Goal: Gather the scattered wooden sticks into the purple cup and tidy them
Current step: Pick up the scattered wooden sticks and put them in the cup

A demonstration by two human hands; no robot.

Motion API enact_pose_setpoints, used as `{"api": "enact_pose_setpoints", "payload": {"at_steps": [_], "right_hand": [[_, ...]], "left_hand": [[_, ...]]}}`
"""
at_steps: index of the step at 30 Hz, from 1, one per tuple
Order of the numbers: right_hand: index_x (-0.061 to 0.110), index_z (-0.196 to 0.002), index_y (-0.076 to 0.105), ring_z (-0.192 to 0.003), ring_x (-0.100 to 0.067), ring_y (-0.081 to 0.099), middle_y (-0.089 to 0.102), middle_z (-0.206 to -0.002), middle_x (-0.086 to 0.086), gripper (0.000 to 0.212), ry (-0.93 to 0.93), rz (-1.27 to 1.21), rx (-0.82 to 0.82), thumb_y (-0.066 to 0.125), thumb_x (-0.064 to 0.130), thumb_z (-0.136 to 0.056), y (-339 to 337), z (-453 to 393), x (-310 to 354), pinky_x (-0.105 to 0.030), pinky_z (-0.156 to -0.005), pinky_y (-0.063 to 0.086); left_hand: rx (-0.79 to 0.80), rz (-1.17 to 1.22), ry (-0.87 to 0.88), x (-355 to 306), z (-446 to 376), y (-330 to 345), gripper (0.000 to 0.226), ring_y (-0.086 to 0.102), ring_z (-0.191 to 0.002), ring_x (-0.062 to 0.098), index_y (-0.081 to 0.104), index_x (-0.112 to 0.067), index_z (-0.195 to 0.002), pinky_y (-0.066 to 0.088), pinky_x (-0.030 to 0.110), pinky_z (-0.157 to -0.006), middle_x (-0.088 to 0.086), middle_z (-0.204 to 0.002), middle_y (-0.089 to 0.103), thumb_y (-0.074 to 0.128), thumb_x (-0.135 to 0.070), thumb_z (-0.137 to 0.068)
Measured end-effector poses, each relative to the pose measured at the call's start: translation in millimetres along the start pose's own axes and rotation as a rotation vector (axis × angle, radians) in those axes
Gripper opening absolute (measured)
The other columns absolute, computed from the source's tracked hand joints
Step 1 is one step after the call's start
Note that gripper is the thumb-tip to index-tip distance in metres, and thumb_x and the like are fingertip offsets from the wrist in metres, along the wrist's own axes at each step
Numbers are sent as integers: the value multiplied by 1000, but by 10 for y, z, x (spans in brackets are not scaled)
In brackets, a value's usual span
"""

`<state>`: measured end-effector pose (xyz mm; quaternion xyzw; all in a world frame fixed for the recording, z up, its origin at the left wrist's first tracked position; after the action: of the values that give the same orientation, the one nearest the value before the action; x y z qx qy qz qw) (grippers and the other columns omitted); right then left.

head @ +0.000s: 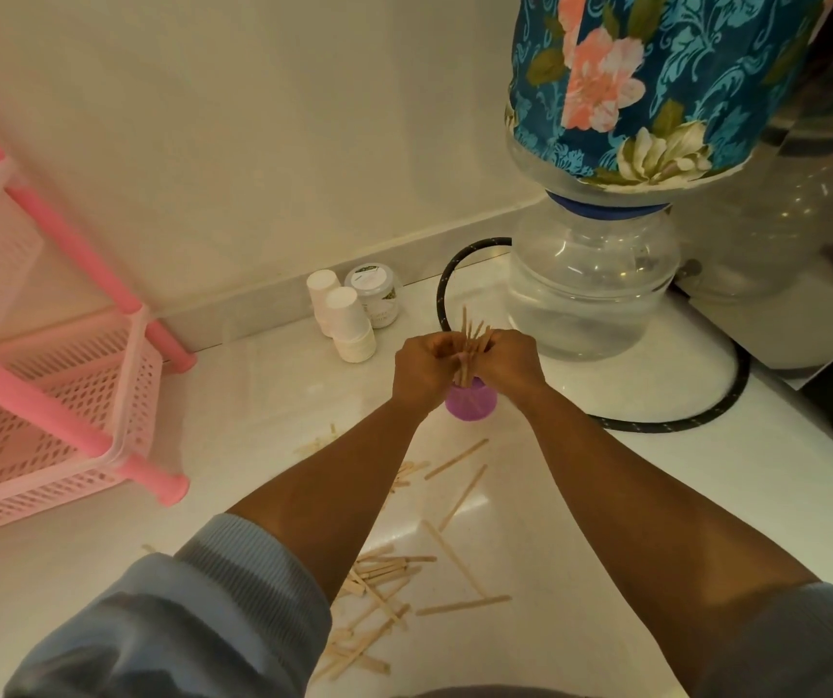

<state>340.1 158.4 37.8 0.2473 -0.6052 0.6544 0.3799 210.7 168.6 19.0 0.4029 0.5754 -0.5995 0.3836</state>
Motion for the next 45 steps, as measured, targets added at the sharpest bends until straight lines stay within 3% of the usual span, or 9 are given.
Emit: {"api": "enact_pose_setpoints", "payload": {"at_steps": [6, 12, 16, 20, 24, 29, 36, 39, 45], "right_hand": [[4, -106, 71, -95, -26, 66, 71, -104, -11, 23, -25, 135, -31, 63, 14, -87, -15, 3, 11, -38, -88, 55], [8, -103, 70, -96, -20, 65, 70, -104, -6, 21, -35, -25, -92, 62, 8, -84, 23, 48, 181, -23, -76, 48], [14, -104, 71, -94, -15, 65, 71, -105, -2, 18, -134, -30, 23, 62, 14, -88, 244, 223, 417, -18, -78, 47], [8, -111, 71, -86, -6, 57, 71, -110, -3, 28, -316, 57, 181, 54, 1, -89, 485, 399, 553, -1, -64, 37], [14, -123, 63, -107, -21, 60, 65, -119, -5, 34, -349, 531, 443, 60, 23, -90, 825, 378, 425, -27, -87, 49], [21, -142, 40, -123, -25, 48, 44, -139, -4, 78, -267, 788, 742, 79, 19, -75, 1051, 431, 38, -34, -95, 48], [15, -140, 31, -130, -32, 32, 29, -137, -9, 107, -387, 1176, 745, 93, 20, -52, 1046, 542, -320, -44, -94, 46], [16, -131, 38, -116, -28, 45, 35, -129, -6, 95, -442, 1148, 773, 92, 14, -53, 1085, 580, -354, -40, -85, 49], [14, -104, 68, -88, -22, 56, 61, -113, -8, 30, -488, 990, 859, 68, 2, -77, 1173, 563, -286, -29, -71, 44]], "left_hand": [[-8, -35, -23, 28, -8, -29, 29, 70, -97, 14, 72, -12, -115, 55, 34, -93, 3, -104, 75, 69, -7, -86], [-136, 31, -28, 45, 18, -233, 22, 70, -88, 11, 74, -14, -105, 56, 30, -88, -1, -95, 74, 64, -3, -89], [-174, 6, -49, 145, 72, -413, 17, 67, -78, 9, 73, -14, -103, 57, 28, -77, -2, -93, 72, 64, -8, -90], [-184, -104, -127, 325, 152, -600, 20, 67, -90, 13, 72, -15, -108, 56, 30, -82, -1, -101, 72, 67, -13, -89], [18, -384, -331, 660, 257, -730, 41, 59, -114, 20, 63, -17, -125, 50, 36, -97, 1, -125, 62, 69, -32, -89], [40, -630, -578, 1020, 530, -961, 103, 43, -131, 30, 39, -7, -142, 41, 39, -106, 12, -141, 44, 79, -64, -66], [187, -872, -653, 1207, 820, -1021, 138, 30, -132, 31, 22, -1, -146, 39, 45, -108, 14, -136, 30, 80, -76, -45], [228, -848, -539, 1215, 845, -939, 134, 29, -132, 29, 24, -8, -146, 38, 42, -108, 11, -137, 30, 86, -69, -45], [344, -685, -280, 1179, 878, -670, 92, 41, -126, 25, 45, -21, -137, 41, 34, -104, 7, -132, 40, 92, -34, -59]]}}
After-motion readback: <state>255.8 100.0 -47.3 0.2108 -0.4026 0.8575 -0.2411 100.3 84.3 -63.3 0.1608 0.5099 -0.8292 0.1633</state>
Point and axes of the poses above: each hand's wrist, its own z-axis away from the middle knuckle, its own y-axis out of the palm, x = y × z, the point moved 4 cm from there along -z, towards the middle knuckle
